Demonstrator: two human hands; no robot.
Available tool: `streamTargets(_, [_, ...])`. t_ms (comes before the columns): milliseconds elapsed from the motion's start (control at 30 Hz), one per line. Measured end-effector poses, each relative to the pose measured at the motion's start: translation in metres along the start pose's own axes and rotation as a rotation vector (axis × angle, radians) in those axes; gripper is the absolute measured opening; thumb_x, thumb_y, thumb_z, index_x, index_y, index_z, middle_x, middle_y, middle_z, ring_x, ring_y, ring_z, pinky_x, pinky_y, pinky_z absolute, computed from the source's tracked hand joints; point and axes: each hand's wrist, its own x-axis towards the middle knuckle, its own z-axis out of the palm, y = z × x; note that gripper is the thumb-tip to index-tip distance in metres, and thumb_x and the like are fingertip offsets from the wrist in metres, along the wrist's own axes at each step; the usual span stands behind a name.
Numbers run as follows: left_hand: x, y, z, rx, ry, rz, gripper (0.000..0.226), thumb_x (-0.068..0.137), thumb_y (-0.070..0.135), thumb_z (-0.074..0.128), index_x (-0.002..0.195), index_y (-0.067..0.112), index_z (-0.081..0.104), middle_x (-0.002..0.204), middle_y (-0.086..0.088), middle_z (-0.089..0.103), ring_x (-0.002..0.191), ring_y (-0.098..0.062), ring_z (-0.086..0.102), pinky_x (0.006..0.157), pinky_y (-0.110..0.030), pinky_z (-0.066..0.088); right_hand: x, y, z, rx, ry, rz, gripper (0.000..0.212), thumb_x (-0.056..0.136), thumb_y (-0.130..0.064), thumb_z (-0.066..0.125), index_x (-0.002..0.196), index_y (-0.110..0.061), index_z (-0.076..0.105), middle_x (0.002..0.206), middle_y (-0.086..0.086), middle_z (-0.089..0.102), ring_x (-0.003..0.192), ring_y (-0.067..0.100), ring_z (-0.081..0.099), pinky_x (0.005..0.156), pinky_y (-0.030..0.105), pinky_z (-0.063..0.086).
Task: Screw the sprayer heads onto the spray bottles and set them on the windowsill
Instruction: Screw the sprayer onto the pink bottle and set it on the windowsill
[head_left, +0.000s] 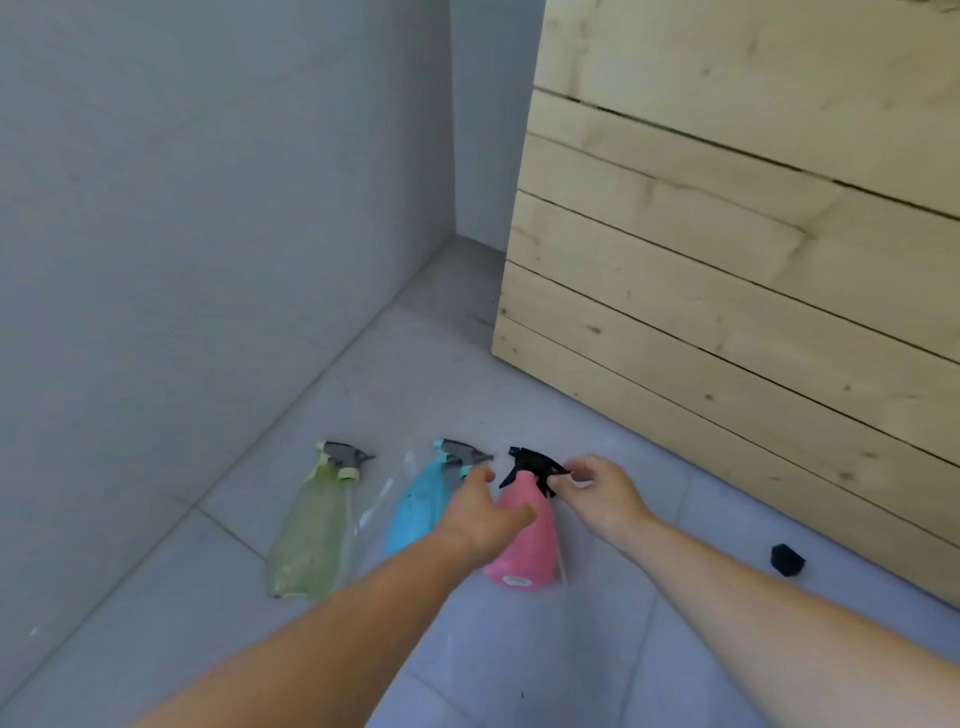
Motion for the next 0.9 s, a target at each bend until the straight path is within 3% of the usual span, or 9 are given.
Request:
streamTargets(133, [0.016, -0.011, 0.031, 0.086, 0.009, 0.029, 0.072, 0.089, 0.029, 0.071, 0.150, 0.016, 0.036, 0.145, -0.011, 0.051, 0.126, -0.030, 0.057, 0.099, -0.036, 0.050, 0.028, 0.009, 0.012, 0.028, 0.008, 0.030, 0.046, 0.084, -0.035, 0.073, 0.125, -0.016, 0.063, 0.113, 0.005, 0.054, 0.100, 0.018, 0.056, 0.085, 0.024, 0.042])
streamTargets(300, [0.029, -0.015, 0.040, 0.041, 0.050, -0.028, 0.079, 0.091, 0.029, 0.071, 0.156, 0.018, 0.029, 0.151, -0.011, 0.047, 0.134, -0.032, 0.053, 0.106, -0.042, 0.046, 0.053, 0.021, 0.014, 0.003, -0.012, 0.068, 0.057, 0.078, -0.037, 0.079, 0.128, -0.015, 0.062, 0.113, 0.007, 0.057, 0.103, 0.022, 0.060, 0.087, 0.026, 0.045])
streamTargets(400, [0.032, -0.018, 0.043, 0.040, 0.046, -0.076, 0.082, 0.090, 0.032, 0.074, 0.156, 0.018, 0.027, 0.152, -0.010, 0.047, 0.134, -0.032, 0.054, 0.104, -0.040, 0.047, 0.061, 0.028, 0.014, 0.009, -0.001, 0.105, 0.058, 0.073, -0.032, 0.085, 0.123, -0.011, 0.064, 0.118, 0.009, 0.063, 0.109, 0.025, 0.063, 0.095, 0.032, 0.049])
streamTargets(533, [0.032, -0.019, 0.048, 0.087, 0.013, -0.139, 0.078, 0.087, 0.042, 0.077, 0.145, 0.011, 0.035, 0.143, -0.010, 0.054, 0.126, -0.033, 0.059, 0.097, -0.039, 0.051, 0.070, 0.030, 0.017, 0.025, -0.026, 0.121, 0.054, 0.068, -0.025, 0.088, 0.115, -0.007, 0.068, 0.106, 0.006, 0.066, 0.102, 0.023, 0.066, 0.095, 0.034, 0.051])
streamTargets(667, [0.028, -0.022, 0.053, 0.097, -0.006, -0.189, 0.075, 0.082, 0.050, 0.079, 0.135, 0.010, 0.044, 0.135, -0.009, 0.059, 0.120, -0.031, 0.062, 0.099, -0.044, 0.055, 0.072, 0.027, 0.020, -0.053, -0.080, 0.084, 0.037, 0.071, -0.018, 0.084, 0.104, -0.006, 0.073, 0.083, 0.000, 0.066, 0.081, 0.020, 0.063, 0.079, 0.033, 0.053])
streamTargets(767, [0.024, -0.025, 0.057, 0.094, -0.021, -0.224, 0.076, 0.081, 0.051, 0.079, 0.135, 0.009, 0.046, 0.134, -0.009, 0.060, 0.120, -0.030, 0.062, 0.100, -0.044, 0.055, 0.071, 0.024, 0.018, -0.080, -0.137, 0.126, 0.036, 0.071, -0.019, 0.083, 0.096, 0.003, 0.072, 0.078, 0.010, 0.064, 0.065, 0.023, 0.055, 0.063, 0.035, 0.049])
streamTargets(833, [0.022, -0.026, 0.058, 0.093, -0.038, -0.244, 0.077, 0.081, 0.052, 0.079, 0.136, 0.009, 0.046, 0.133, -0.009, 0.059, 0.120, -0.031, 0.061, 0.099, -0.044, 0.055, 0.070, 0.022, 0.015, -0.125, -0.185, 0.150, 0.047, 0.068, -0.021, 0.085, 0.098, 0.011, 0.068, 0.077, 0.013, 0.059, 0.066, 0.024, 0.053, 0.060, 0.035, 0.047])
streamTargets(900, [0.020, -0.027, 0.059, 0.059, -0.042, -0.258, 0.076, 0.080, 0.050, 0.079, 0.135, 0.010, 0.046, 0.129, -0.008, 0.057, 0.119, -0.031, 0.061, 0.098, -0.045, 0.057, 0.068, 0.019, 0.013, -0.160, -0.226, 0.160, 0.043, 0.066, -0.023, 0.086, 0.090, 0.007, 0.069, 0.077, 0.013, 0.055, 0.068, 0.024, 0.050, 0.061, 0.035, 0.046])
